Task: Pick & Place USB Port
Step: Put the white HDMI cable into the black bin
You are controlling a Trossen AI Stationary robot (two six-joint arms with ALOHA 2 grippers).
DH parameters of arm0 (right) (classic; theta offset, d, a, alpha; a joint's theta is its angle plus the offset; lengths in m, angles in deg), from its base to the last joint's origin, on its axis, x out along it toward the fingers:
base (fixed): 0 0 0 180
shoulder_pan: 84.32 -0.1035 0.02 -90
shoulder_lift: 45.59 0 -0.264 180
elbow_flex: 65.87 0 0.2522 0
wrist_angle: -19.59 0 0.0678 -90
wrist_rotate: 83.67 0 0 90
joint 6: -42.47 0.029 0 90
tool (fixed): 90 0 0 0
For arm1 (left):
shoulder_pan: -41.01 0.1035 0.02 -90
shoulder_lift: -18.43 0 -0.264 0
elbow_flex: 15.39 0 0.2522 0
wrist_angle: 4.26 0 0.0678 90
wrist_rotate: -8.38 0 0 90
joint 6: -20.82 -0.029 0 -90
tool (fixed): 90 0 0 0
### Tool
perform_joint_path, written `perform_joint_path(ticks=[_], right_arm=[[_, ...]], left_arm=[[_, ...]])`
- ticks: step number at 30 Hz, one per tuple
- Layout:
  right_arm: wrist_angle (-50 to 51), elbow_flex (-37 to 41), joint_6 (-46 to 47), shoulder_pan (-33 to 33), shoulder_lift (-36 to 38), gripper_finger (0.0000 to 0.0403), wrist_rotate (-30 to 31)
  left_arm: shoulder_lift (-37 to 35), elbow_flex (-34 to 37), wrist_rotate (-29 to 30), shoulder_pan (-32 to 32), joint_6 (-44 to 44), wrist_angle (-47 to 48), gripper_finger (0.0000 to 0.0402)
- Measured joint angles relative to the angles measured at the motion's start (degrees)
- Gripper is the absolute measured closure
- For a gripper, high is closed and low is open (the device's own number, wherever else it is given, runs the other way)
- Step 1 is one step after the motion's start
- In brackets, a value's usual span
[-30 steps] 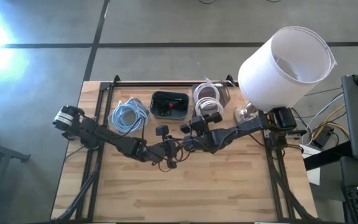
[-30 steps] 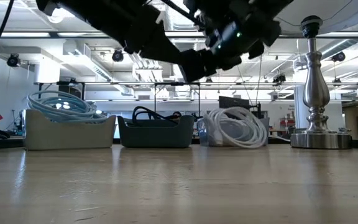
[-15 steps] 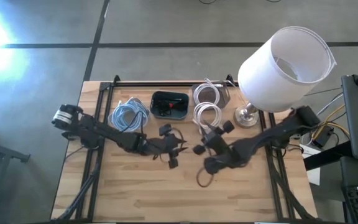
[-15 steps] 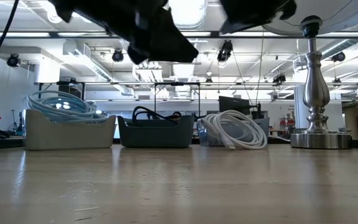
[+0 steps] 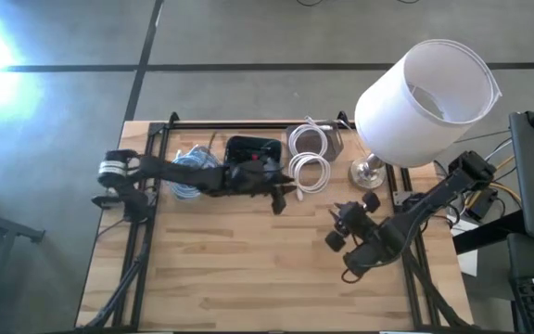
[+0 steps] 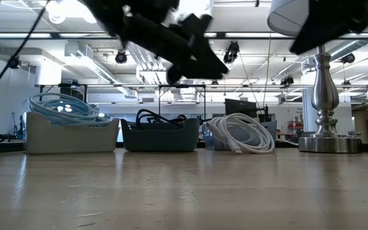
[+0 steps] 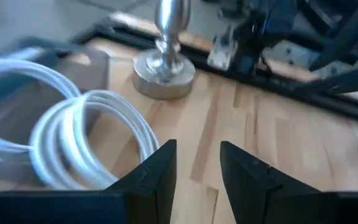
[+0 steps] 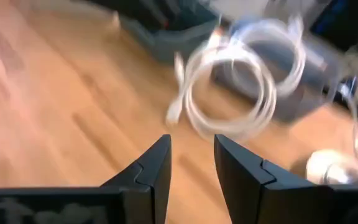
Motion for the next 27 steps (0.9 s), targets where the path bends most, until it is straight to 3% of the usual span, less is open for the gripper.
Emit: perform_joint_path(ticks=[6,12,16,27], right_arm=[[0.74,3.0,3.89,-0.19,0.69,0.0282,-11.32],[-0.05,4.98,4.89,-0.2,1.13,0.0282,-18.24],[-0.87,5.97,5.58,-0.21,0.95,0.0282,-21.33],[-1.69,6.34,5.62,-0.19,1.07,0.0284,-21.45]], left_arm=[[11.13,-13.31,-1.87,3.55,-1.51,10.07,0.0276],[18.73,-22.66,3.89,5.73,-2.21,21.62,0.0276],[20.01,-24.87,12.46,6.46,-2.48,25.12,0.0276],[20.35,-22.66,12.9,8.42,-1.88,24.57,0.0288]])
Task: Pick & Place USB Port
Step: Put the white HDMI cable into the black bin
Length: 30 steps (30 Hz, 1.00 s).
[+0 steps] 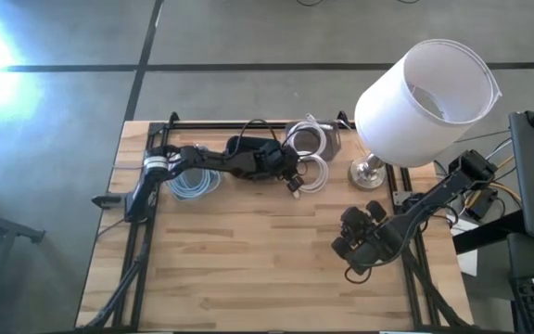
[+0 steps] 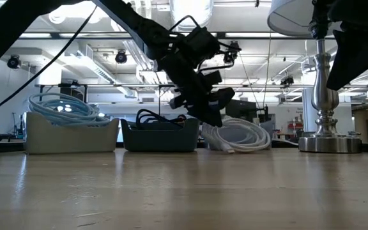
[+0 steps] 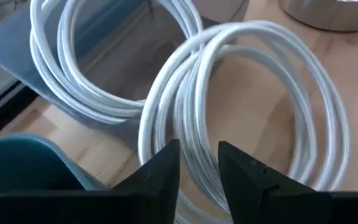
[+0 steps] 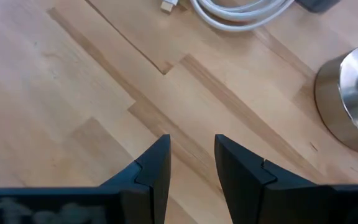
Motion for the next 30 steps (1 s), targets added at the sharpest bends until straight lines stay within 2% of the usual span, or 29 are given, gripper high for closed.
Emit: perform_joint_path(ticks=[4,9,13,16,20,23,30], right_arm=[[-0.09,-0.06,-0.04,0.0,0.0,0.0284,0.0],[-0.14,-0.08,-0.04,0.0,0.0,0.0284,0.0],[-0.33,-0.08,-0.06,0.0,0.0,0.0284,0.0],[-0.33,-0.1,-0.06,0.0,0.0,0.0284,0.0],[-0.35,-0.13,-0.34,0.0,0.0,0.0284,0.0],[-0.4,-0.13,-0.47,0.0,0.0,0.0284,-0.03],[-0.48,-0.13,-0.54,0.0,0.0,0.0284,-0.13]], left_arm=[[0.01,0.29,-1.07,0.19,-0.54,-0.21,0.032],[0.01,0.35,-2.23,0.15,-2.15,-0.08,0.039],[0.01,0.36,-6.53,0.13,-1.45,-0.12,0.0396],[0.01,0.36,-13.49,-0.6,-2.07,-0.17,0.0398],[0.01,0.36,-20.85,-1.71,-11.8,0.45,0.0382],[-0.03,0.25,-22.65,-1.97,-18.21,1.82,0.0352],[0.72,0.07,-25.54,-2.04,-23.23,2.87,0.0258]])
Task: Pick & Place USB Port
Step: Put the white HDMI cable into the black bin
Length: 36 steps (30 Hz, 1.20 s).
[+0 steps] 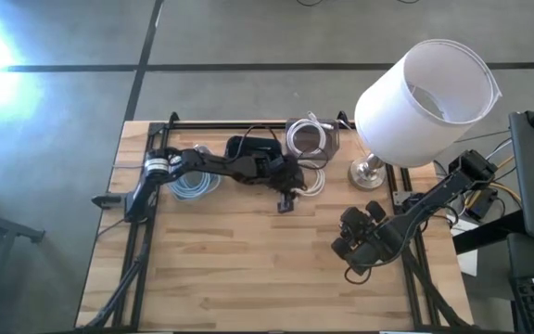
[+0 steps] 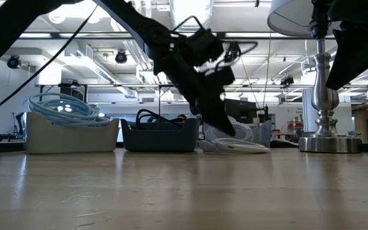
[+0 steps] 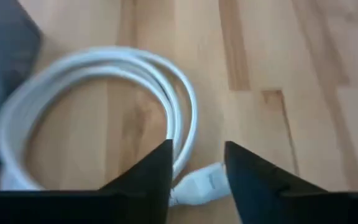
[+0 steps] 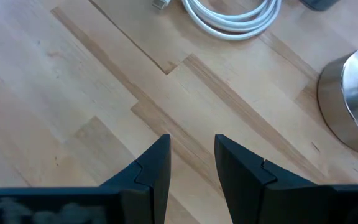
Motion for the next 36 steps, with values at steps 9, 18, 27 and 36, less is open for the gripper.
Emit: perform_joint_path(ticks=[9,18,27,36], right_arm=[[-0.28,-0.13,0.0,0.0,-0.02,0.0284,-0.18],[-1.13,-0.13,-2.03,0.0,-0.02,0.0284,-0.16],[-1.4,-0.13,-2.44,0.0,-0.04,0.0284,-0.16],[-1.6,-0.13,-2.56,0.0,-0.07,0.0284,-0.16]], left_arm=[[4.18,-0.23,4.02,-0.14,-0.57,-3.08,0.0207],[3.86,-0.42,-0.8,0.1,-0.38,-2.44,0.0348],[2.33,-0.31,-12.5,-2.33,5.0,1.0,0.0381],[0.89,-3.75,1.05,-3.98,2.77,3.38,0.0321]])
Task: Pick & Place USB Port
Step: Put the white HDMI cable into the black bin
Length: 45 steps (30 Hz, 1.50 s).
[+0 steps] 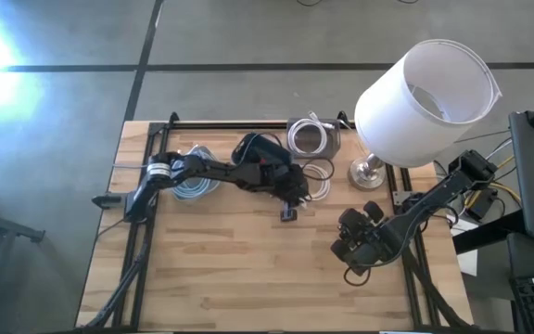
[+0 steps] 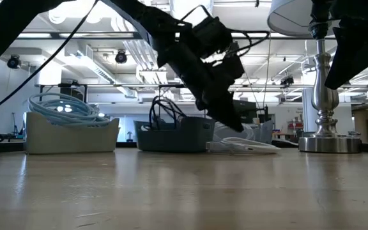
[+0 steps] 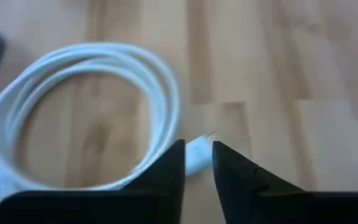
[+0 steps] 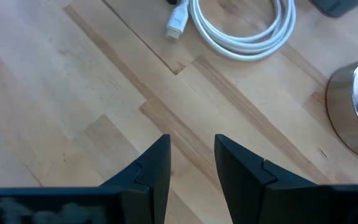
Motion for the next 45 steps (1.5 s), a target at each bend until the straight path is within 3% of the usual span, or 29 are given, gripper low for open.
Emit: perform_joint_path(ticks=[10,15,21,29,38,41,45], right_arm=[[-1.23,0.0,-1.83,0.02,0.0,0.0284,-0.04],[-1.32,0.0,-1.97,0.02,0.0,0.0284,-0.08],[-1.61,0.0,-1.97,0.01,0.02,0.0284,-1.56],[-2.35,0.0,-1.97,0.01,0.02,0.0284,-1.68],[-2.51,0.0,-2.98,0.0,0.02,0.0284,-1.71],[-2.67,0.02,-3.02,0.0,0.02,0.0284,-2.13],[-2.92,0.09,-2.98,0.0,0.04,0.0284,-2.51]], left_arm=[[0.75,-4.02,1.46,-0.46,-8.55,0.14,0.0231],[3.67,-5.36,0.74,0.5,-6.33,-0.39,0.0187],[7.15,-5.6,0.63,0.59,-6.36,-1.71,0.0174],[9.92,-5.95,0.92,2.12,-5.49,-2.88,0.0216],[8.55,-7.85,0.98,1.73,-3.35,-0.48,0.0381],[6.23,-8.57,1.75,0.61,-2.95,-0.41,0.0385],[2.1,-8.82,9.26,-1.19,-6.91,-0.65,0.0384]])
